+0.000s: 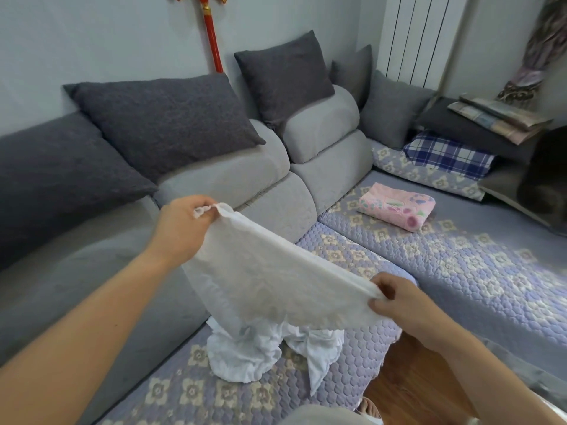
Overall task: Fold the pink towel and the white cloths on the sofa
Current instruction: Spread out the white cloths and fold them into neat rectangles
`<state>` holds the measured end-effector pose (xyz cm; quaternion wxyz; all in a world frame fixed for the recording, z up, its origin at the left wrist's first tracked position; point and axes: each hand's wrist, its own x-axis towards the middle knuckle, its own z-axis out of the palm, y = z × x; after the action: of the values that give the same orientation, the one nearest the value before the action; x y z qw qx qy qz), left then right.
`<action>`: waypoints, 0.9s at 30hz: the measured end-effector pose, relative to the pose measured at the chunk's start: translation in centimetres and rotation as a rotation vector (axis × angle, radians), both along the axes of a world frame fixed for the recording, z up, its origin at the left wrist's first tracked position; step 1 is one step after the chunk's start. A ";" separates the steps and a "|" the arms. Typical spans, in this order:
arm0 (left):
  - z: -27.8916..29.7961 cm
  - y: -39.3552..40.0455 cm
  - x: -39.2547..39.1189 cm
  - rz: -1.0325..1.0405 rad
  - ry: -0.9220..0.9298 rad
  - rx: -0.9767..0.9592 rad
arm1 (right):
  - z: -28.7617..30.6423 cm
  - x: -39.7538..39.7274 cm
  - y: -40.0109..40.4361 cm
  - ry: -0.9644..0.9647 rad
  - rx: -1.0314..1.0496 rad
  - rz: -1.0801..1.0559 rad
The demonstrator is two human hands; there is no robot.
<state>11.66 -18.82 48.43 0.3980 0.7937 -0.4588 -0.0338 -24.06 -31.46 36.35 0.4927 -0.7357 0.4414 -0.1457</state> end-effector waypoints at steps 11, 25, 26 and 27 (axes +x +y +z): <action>-3.1 1.8 2.2 0.040 0.252 -0.155 | -1.7 -2.0 -0.1 -0.354 0.845 0.115; -7.5 7.1 -1.5 -0.379 0.300 0.084 | -4.5 -1.4 -2.7 0.017 0.293 -0.694; -8.2 7.1 -1.0 -0.310 0.329 0.081 | -4.5 -1.9 -2.8 -0.018 0.399 -0.616; -8.9 7.2 -0.4 -0.233 0.381 0.084 | -4.2 -2.5 -2.9 -0.057 0.497 -0.527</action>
<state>11.26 -11.64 39.53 0.4377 0.7304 -0.4622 -0.2478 -26.53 -34.39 32.12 0.6143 -0.4500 0.6237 -0.1763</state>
